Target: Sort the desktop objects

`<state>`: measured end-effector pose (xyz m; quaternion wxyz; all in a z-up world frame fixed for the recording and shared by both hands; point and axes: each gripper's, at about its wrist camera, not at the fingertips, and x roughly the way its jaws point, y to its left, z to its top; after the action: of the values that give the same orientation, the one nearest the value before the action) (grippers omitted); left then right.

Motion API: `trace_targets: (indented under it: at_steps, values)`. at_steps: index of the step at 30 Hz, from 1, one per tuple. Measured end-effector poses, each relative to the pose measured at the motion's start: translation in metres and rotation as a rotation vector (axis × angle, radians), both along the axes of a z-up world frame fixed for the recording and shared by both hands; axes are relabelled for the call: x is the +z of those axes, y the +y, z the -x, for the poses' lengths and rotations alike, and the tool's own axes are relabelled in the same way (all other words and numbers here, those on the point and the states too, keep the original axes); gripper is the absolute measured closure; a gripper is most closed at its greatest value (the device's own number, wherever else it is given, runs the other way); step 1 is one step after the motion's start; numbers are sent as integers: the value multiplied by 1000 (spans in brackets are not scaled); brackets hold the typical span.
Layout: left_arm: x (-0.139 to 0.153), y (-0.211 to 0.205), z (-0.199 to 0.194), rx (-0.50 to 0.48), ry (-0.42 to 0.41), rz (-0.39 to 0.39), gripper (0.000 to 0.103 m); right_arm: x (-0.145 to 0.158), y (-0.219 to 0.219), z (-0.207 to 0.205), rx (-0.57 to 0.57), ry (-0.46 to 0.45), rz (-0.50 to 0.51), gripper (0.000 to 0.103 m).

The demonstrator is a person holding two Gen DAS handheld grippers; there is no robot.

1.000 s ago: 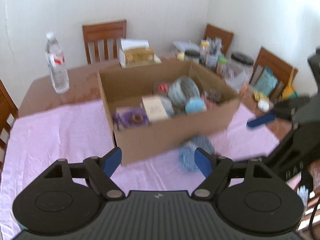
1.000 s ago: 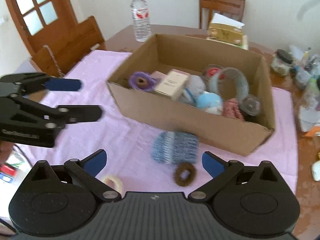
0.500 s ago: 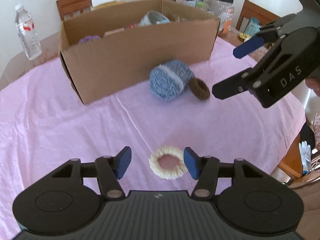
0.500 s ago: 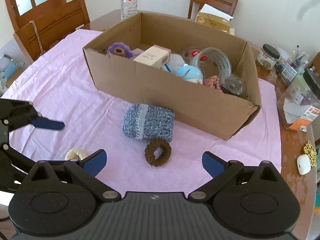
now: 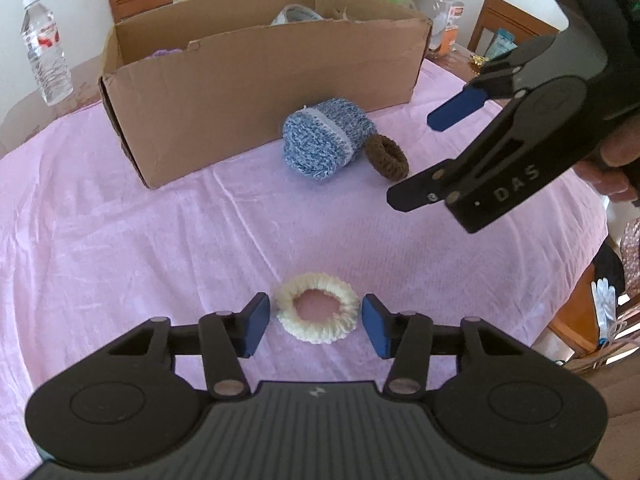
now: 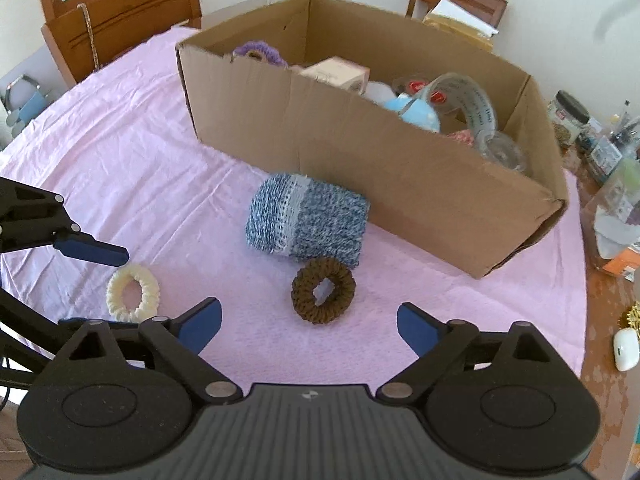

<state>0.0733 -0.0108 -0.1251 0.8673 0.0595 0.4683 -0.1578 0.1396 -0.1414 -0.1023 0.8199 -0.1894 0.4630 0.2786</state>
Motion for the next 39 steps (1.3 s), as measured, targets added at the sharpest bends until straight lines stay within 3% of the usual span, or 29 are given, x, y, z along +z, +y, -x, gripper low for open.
trace_targets:
  at_steps: [13, 14, 25, 34, 36, 39]
  values:
    - [5, 3, -6, 32, -4, 18, 61, -20, 0, -23, -10, 79, -41, 34]
    - [4, 3, -6, 35, -4, 19, 62, -21, 1, -24, -7, 76, -41, 39]
    - [8, 1, -7, 34, -22, 20, 69, -18, 1, -29, 12, 42, -30, 54]
    - [12, 3, -9, 41, -27, 25, 69, -21, 1, -30, -7, 54, -29, 55]
    - [11, 4, -9, 44, -24, 28, 69, -21, -1, -30, -33, 58, -42, 53]
    - [11, 5, -8, 48, -24, 25, 69, -22, -4, -29, -67, 82, -58, 40]
